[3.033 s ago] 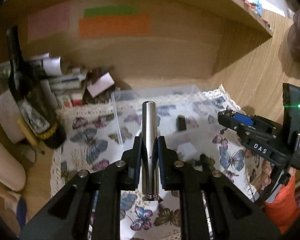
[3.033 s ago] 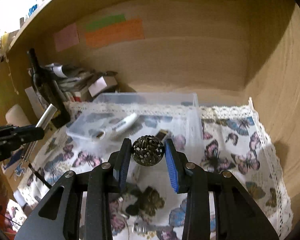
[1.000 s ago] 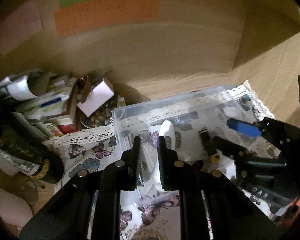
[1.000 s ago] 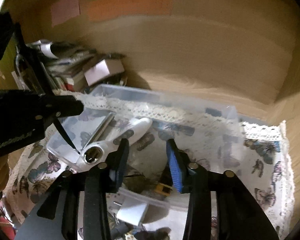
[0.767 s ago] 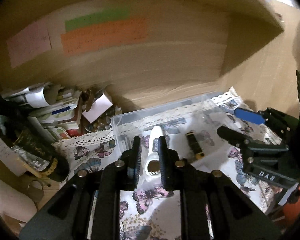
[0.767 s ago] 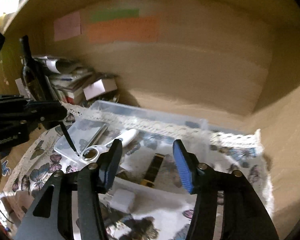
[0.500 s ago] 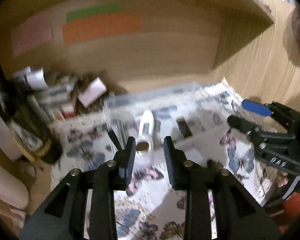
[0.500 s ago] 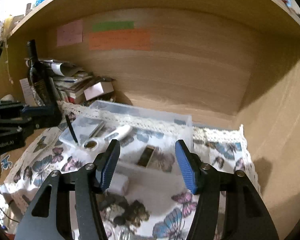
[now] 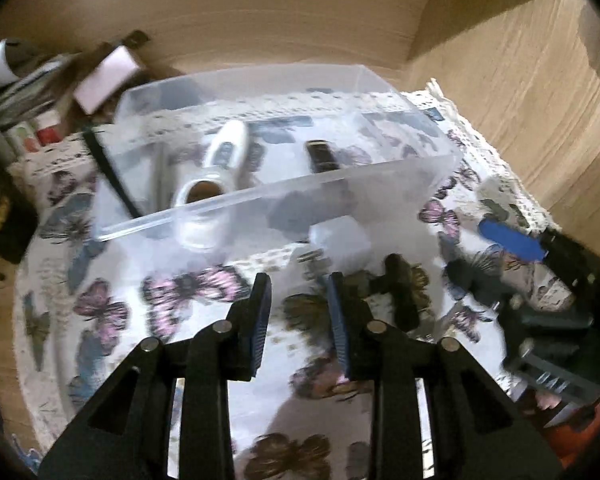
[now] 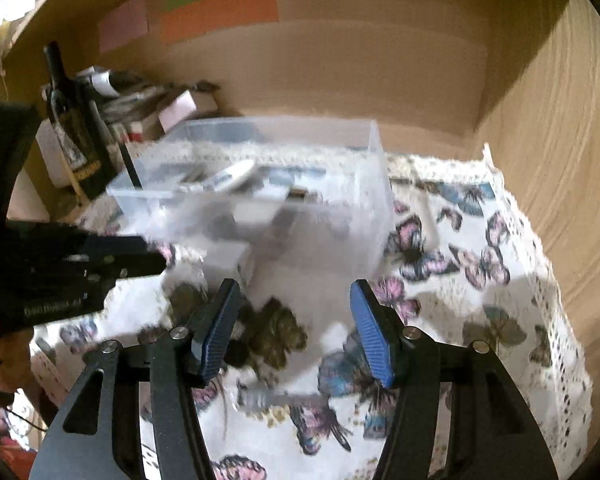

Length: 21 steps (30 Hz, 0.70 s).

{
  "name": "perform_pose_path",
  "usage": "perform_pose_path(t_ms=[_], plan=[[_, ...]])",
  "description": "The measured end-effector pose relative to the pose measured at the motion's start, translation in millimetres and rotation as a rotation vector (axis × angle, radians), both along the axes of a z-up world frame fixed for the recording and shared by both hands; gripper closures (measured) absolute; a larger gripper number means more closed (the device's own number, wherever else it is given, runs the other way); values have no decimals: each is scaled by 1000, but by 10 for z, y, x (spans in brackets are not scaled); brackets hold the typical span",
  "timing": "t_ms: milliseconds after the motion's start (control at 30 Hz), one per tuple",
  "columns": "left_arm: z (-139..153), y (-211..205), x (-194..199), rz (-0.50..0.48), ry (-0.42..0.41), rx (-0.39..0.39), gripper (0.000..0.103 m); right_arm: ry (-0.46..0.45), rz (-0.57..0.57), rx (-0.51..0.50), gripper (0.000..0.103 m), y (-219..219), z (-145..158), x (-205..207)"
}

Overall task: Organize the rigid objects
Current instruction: 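Grasp the white cube plug with the left tool while the right tool reaches toward a black clip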

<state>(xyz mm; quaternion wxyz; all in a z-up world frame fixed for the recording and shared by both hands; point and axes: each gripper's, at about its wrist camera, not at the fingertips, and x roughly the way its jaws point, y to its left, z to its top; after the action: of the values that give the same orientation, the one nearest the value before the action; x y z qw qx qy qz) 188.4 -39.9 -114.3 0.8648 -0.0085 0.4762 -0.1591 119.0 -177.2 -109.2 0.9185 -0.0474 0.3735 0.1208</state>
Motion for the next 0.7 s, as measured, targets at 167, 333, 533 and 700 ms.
perform_pose_path(t_ms=[167,333,533,700], plan=[[35,-246,97,-38,-17,-13,59,37,-11,2,49,-101,-110,-67],[-65,-382,291,-20,-15,42,57,55,-2,14,49,-118,-154,-59],[-215,-348,395,-20,26,40,66,73,31,27,49,-33,-188,-6],[-158,-160,231,-2,-9,69,72,115,72,45,49,85,-237,127]])
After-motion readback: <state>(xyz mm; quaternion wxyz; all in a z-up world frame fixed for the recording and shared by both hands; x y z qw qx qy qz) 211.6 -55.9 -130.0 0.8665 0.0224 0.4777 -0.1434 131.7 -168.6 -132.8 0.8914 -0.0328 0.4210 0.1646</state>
